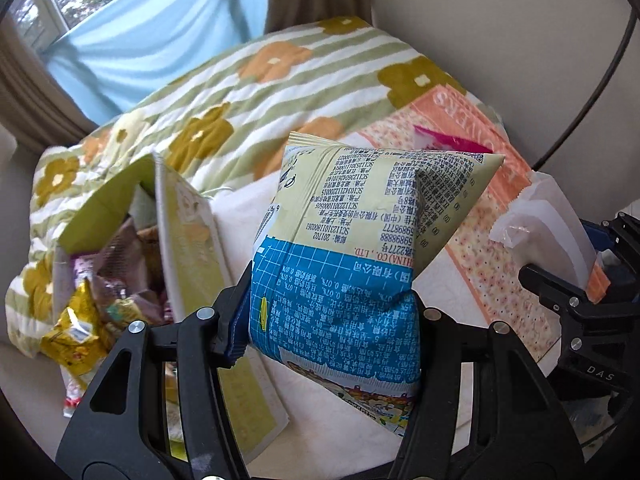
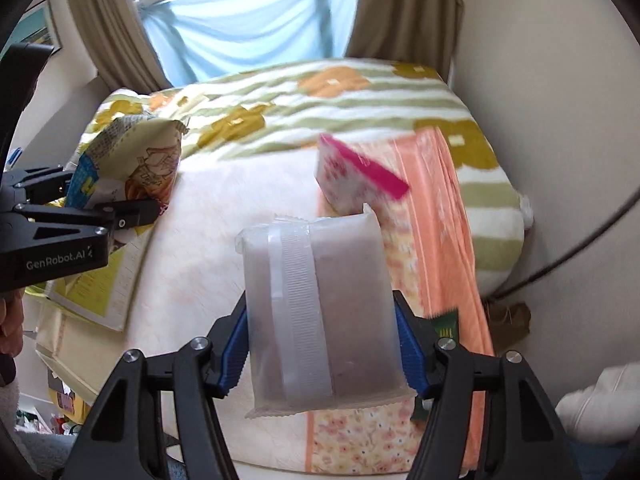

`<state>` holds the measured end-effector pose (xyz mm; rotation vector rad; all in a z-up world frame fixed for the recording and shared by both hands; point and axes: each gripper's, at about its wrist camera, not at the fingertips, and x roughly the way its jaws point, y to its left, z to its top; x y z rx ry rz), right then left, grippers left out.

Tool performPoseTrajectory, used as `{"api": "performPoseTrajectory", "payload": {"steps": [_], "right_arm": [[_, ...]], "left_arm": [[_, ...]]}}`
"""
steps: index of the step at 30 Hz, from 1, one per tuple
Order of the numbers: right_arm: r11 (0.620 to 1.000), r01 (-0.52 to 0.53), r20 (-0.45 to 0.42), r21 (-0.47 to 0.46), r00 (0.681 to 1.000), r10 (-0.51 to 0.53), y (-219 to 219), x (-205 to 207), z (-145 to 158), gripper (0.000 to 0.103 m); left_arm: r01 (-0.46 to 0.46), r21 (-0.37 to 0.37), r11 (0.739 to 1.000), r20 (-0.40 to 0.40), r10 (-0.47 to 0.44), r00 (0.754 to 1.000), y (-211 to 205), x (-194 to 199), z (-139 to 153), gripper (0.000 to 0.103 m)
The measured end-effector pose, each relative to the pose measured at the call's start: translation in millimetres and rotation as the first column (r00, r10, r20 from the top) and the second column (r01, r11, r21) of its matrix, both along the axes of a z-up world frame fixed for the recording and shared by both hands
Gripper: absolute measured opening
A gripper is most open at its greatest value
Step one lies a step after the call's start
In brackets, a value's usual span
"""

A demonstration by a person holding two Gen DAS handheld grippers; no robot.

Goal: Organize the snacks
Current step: 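Carry both packets into the cardboard box and open both tools to release them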

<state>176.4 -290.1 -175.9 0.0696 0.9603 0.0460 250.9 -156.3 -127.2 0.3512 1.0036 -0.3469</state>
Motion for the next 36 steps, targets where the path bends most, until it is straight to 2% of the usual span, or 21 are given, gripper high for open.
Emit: {"api": "performPoseTrajectory", "payload": {"steps": [3,8,13,15,22,28,29,30,32,36], "right_arm": [[0.998,-0.060,0.037,-0.001,0.998,0.060,19.2,17.5,26.9,0.060],[0.984,-0.177,0.098,-0.003,0.979,0.177,69.5,50.0,62.3,0.060],[0.962,-0.268,0.125,0.060,0.958,0.259,121.4,79.6,78.4,0.060],[0.957,-0.285,0.125,0.059,0.953,0.276,144.9,91.1,79.6,0.060],[0.948,-0.307,0.102,0.085,0.949,0.298,203.5,131.4,69.3,0.060],[0.958,-0.265,0.059,0.113,0.964,0.260,236.0,155.2,54.7,0.060],[0.959,-0.258,0.051,0.116,0.966,0.254,238.6,158.0,52.8,0.060],[0.961,-0.251,0.043,0.116,0.968,0.247,241.3,160.3,49.9,0.060],[0.964,-0.240,0.026,0.115,0.971,0.238,245.2,163.7,46.3,0.060],[0.967,-0.227,0.000,0.117,0.974,0.229,249.2,164.8,41.1,0.060]], "left_arm": [[-0.065,-0.017,0.998,0.042,0.065,0.997,29.3,4.8,23.6,0.052],[-0.185,-0.030,0.982,0.090,0.187,0.978,87.8,22.2,45.0,0.052],[-0.262,-0.026,0.965,0.114,0.263,0.958,142.0,46.7,47.4,0.052],[-0.282,-0.022,0.959,0.113,0.283,0.952,162.5,59.9,45.5,0.052],[-0.291,-0.007,0.957,0.057,0.291,0.955,217.5,104.8,23.4,0.052],[-0.223,0.006,0.975,-0.021,0.224,0.974,239.0,137.9,-3.4,0.054],[-0.211,0.015,0.977,-0.025,0.211,0.977,240.3,140.3,-5.4,0.060],[-0.198,0.026,0.980,-0.027,0.198,0.980,240.5,143.7,-7.6,0.078],[-0.186,0.042,0.982,-0.010,0.186,0.982,243.3,145.9,-8.7,0.102],[-0.179,-0.007,0.984,-0.017,0.179,0.984,258.0,141.3,-3.2,0.103]]}}
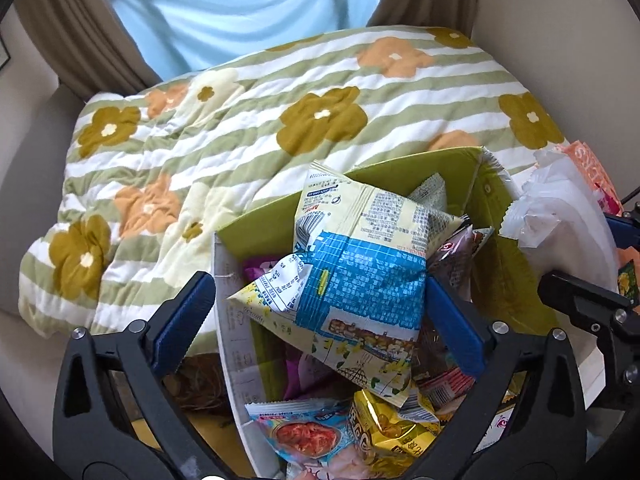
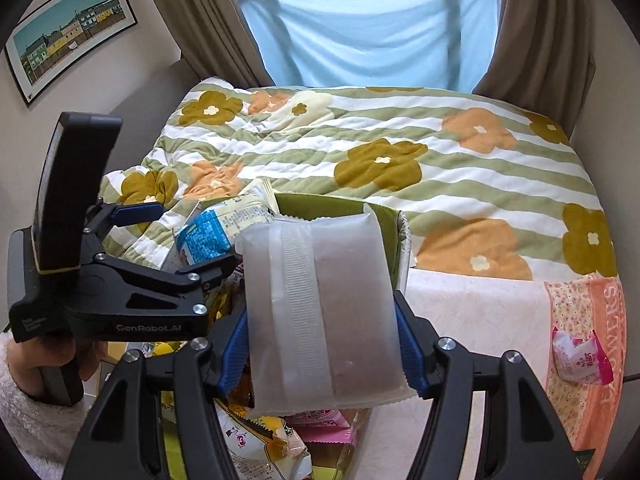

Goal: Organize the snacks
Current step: 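Carry both packets into the cardboard box and open both tools to release them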

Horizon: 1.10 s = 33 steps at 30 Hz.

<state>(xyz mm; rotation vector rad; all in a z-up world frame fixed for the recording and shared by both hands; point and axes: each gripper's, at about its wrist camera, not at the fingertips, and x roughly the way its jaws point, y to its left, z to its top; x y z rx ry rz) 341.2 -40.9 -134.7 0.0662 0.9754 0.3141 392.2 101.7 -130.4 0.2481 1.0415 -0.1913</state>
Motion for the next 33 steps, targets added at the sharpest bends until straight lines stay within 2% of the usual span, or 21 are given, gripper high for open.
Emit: {"api": "performPoseTrajectory", "payload": {"steps": [4,9,12,14,15,16,17,26,33], "right_arm": [[1.000,-0.003,-0.010,-0.015,1.000,0.003,5.9,-4.9,-1.2,0.060],[1.000,0.002,-0.039,0.007,0.999,-0.001,10.1,-9.7,-2.8,0.060],[1.000,0.021,-0.053,0.010,0.998,-0.021,10.1,-11.1,-7.1,0.062],[0.999,0.032,-0.031,0.017,0.999,-0.031,6.4,-15.4,-5.2,0.072],[0.999,0.036,-0.023,0.017,0.999,-0.035,4.1,-17.5,-4.7,0.083],[0.999,0.040,-0.018,0.017,0.999,-0.040,2.7,-19.8,-4.4,0.090],[0.999,0.045,-0.015,0.015,0.999,-0.045,0.7,-22.0,-5.2,0.091],[0.998,0.068,-0.021,-0.012,0.997,-0.068,-1.3,-37.5,-10.8,0.092],[0.995,0.097,0.011,-0.002,0.995,-0.097,-15.5,-52.6,0.4,0.092]], "left_arm": [[-0.056,0.005,0.998,0.031,0.056,0.998,18.5,-15.1,6.5,0.103],[-0.080,-0.004,0.997,0.055,0.080,0.995,32.3,-27.8,12.6,0.103],[-0.104,-0.012,0.994,0.044,0.105,0.994,37.6,-29.7,9.2,0.103],[-0.112,-0.033,0.993,0.037,0.113,0.993,40.1,-31.7,8.0,0.103],[-0.114,-0.039,0.993,0.034,0.116,0.993,40.8,-33.0,7.2,0.103],[-0.115,-0.040,0.993,0.032,0.116,0.993,41.6,-34.4,6.1,0.103],[-0.116,-0.038,0.992,0.030,0.118,0.993,41.6,-36.0,4.9,0.103],[-0.094,-0.058,0.994,0.018,0.095,0.995,40.4,-45.6,3.7,0.103],[-0.053,-0.043,0.998,0.047,0.055,0.997,22.2,-54.6,19.2,0.103]]}}
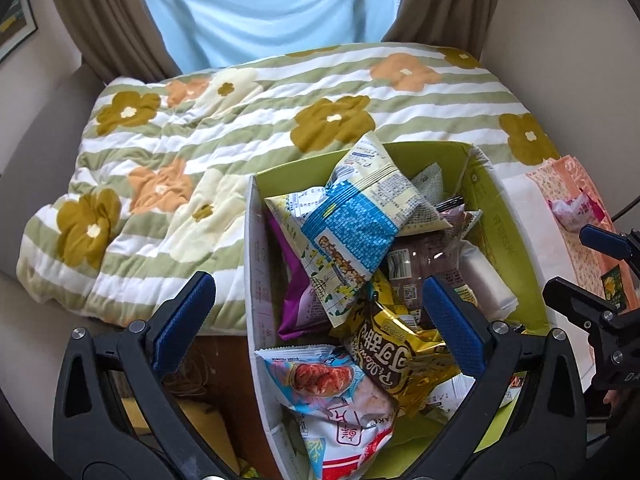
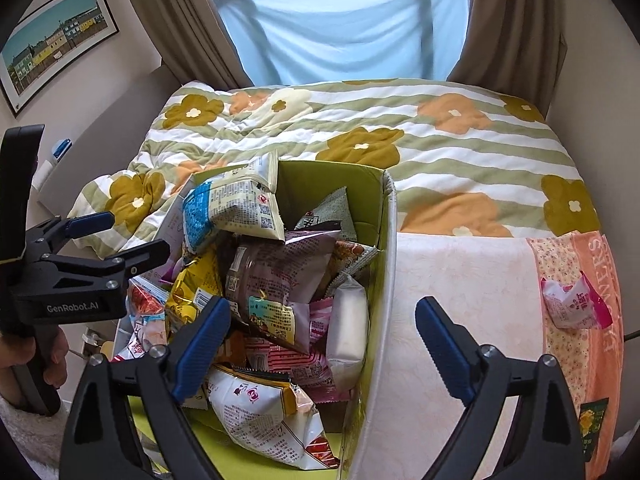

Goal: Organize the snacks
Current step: 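Carry both packets into the cardboard box and open both tools to release them, then grasp the pink strawberry bag with the left tool while the right tool grasps the green cracker packet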

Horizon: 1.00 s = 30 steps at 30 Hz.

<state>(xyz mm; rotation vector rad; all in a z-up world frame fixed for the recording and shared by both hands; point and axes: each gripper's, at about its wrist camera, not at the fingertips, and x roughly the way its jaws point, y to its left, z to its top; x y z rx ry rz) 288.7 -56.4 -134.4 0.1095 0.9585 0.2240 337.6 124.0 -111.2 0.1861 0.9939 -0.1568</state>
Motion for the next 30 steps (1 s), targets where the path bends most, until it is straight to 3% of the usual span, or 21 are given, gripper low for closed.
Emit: {"api": "performPoseTrajectory", "payload": {"steps": [7,15,23,30], "right_arm": [[0.999,0.037,0.047,-0.013,0.998,-0.036,-41.9,-29.0,11.8,0.092],[0.989,0.147,0.045,-0.034,0.988,-0.145,-124.9,-76.1,14.1,0.092],[0.964,0.244,0.029,-0.108,0.970,-0.242,-197.8,-117.8,2.2,0.092],[0.950,0.287,-0.009,-0.125,0.957,-0.290,-243.0,-137.8,-18.4,0.092]], "left_arm": [[0.048,-0.025,0.999,0.032,-0.047,0.998,-48.3,-17.0,14.2,0.103],[0.175,-0.045,0.984,0.036,-0.173,0.984,-148.8,-43.0,20.8,0.103],[0.296,-0.066,0.953,0.026,-0.295,0.955,-255.3,-66.7,13.9,0.103],[0.395,-0.075,0.916,-0.025,-0.398,0.917,-337.4,-63.9,-10.7,0.103]]}}
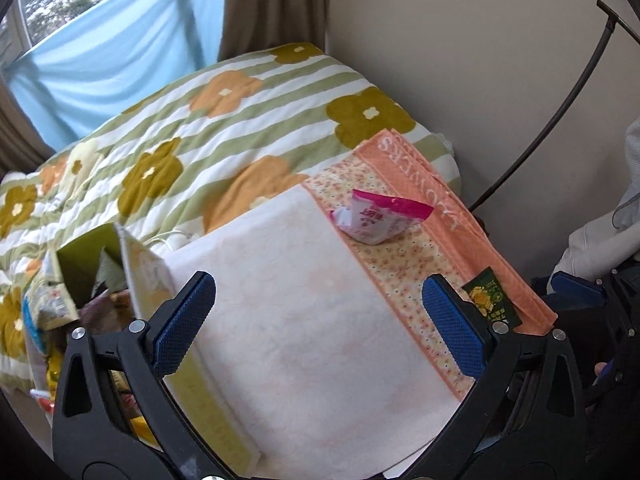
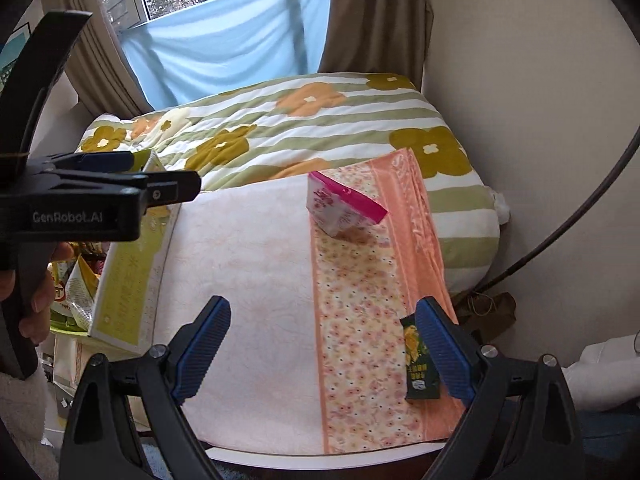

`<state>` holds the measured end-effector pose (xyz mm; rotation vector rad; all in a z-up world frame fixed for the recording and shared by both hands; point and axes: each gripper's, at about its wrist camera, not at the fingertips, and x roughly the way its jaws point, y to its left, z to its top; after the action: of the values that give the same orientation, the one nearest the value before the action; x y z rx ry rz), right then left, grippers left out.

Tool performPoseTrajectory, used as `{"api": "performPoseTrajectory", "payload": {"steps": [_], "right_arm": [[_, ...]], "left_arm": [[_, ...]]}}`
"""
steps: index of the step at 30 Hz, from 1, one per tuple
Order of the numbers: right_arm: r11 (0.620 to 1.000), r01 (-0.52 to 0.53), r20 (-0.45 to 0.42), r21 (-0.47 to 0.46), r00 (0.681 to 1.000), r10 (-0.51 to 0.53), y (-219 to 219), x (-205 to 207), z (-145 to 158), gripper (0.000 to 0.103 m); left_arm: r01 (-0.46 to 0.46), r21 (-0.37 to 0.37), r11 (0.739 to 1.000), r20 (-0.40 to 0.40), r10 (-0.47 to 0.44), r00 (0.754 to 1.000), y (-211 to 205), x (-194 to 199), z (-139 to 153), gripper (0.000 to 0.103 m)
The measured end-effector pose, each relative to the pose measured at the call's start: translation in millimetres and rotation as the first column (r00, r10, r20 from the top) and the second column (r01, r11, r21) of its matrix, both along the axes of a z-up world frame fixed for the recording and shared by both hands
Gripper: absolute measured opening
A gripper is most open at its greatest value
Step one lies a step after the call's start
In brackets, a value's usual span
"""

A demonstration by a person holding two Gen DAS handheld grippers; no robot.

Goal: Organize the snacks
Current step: 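Grasp the pink strawberry bag with the left tool while the right tool grasps the green cracker packet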

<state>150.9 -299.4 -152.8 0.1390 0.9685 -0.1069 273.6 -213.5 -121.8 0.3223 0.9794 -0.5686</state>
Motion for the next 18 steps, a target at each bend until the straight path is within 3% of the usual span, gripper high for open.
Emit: {"api": "performPoseTrajectory", "payload": {"steps": [10,18], "right_arm": [[0.993,0.119,-0.069,0.002,0.991,-0.119,-27.3,-14.6,-57.1,0.092],[0.971,0.237,-0.105,0.008,0.966,-0.235,-34.2,-15.9,-94.9,0.092]], "left_arm": [[0.170,0.146,0.975,-0.011,-0.171,0.985,-77.4,33.9,-72.8,0.103],[0.318,0.248,0.915,0.035,-0.337,0.941,-124.2,50.2,-113.9,0.103]]}}
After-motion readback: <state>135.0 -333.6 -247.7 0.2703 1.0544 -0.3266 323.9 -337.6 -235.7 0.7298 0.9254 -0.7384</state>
